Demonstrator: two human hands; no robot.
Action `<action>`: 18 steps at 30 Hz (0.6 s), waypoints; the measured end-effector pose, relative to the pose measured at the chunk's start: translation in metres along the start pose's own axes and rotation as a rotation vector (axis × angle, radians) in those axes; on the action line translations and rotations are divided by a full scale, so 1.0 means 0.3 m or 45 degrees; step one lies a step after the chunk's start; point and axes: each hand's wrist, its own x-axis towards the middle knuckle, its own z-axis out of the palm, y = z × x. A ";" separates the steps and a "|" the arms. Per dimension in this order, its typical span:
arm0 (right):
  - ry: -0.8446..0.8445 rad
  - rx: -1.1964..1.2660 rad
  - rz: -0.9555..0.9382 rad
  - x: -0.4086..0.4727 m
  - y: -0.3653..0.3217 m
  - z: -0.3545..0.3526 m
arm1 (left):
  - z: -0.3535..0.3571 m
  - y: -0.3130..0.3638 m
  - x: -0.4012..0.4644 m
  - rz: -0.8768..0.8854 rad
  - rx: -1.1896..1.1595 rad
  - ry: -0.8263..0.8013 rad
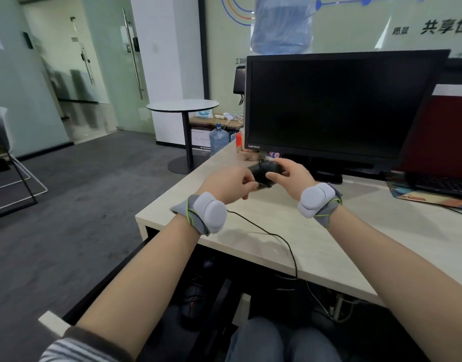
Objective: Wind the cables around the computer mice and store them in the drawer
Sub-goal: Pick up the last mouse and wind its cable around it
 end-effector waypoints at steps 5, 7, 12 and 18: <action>-0.303 0.099 -0.098 -0.016 0.009 -0.040 | -0.033 -0.051 0.007 0.133 0.113 0.247; -0.406 0.145 -0.070 -0.017 0.010 -0.054 | -0.028 -0.057 0.014 0.214 0.036 0.242; -0.678 0.178 0.039 -0.027 0.003 -0.062 | -0.038 -0.072 0.021 0.246 -0.408 0.191; -0.622 1.008 0.176 -0.047 -0.016 -0.028 | -0.040 -0.112 0.016 0.134 -1.405 0.063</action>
